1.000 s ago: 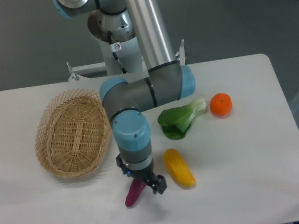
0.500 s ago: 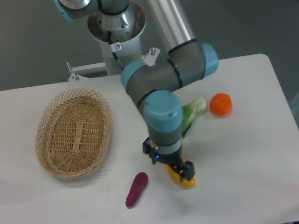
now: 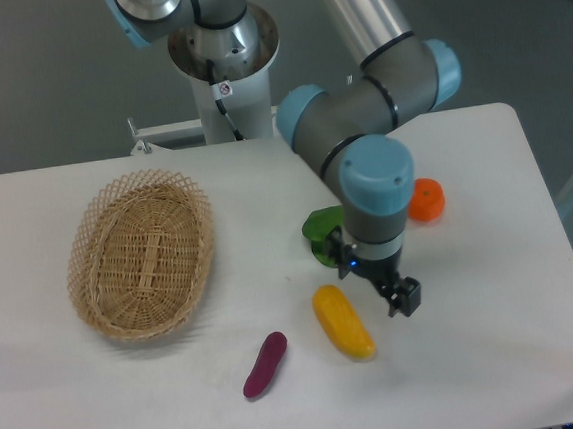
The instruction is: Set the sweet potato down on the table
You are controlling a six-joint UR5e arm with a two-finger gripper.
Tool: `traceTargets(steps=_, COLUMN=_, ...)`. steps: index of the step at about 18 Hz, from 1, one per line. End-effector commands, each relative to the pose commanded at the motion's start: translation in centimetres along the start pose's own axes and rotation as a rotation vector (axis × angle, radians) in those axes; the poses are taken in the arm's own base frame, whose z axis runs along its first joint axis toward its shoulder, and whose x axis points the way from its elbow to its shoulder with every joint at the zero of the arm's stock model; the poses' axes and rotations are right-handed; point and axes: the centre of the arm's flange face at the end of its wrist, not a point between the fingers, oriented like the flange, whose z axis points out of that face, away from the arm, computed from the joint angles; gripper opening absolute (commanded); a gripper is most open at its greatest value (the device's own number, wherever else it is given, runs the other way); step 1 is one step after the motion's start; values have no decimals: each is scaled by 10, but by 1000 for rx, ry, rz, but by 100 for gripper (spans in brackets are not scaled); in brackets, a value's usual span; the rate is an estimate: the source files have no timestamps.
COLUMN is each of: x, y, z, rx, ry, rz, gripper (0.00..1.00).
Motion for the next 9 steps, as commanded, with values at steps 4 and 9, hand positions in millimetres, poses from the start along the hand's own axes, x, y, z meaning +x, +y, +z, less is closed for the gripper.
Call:
traceTargets(steps=4, x=-11, y=34, z=-2, rx=3, ry=-3, rz=0, gripper=100)
traceTargets(steps=9, x=-21, y=73, z=-2, rx=-2, ry=-6, rz=36, gripper=100)
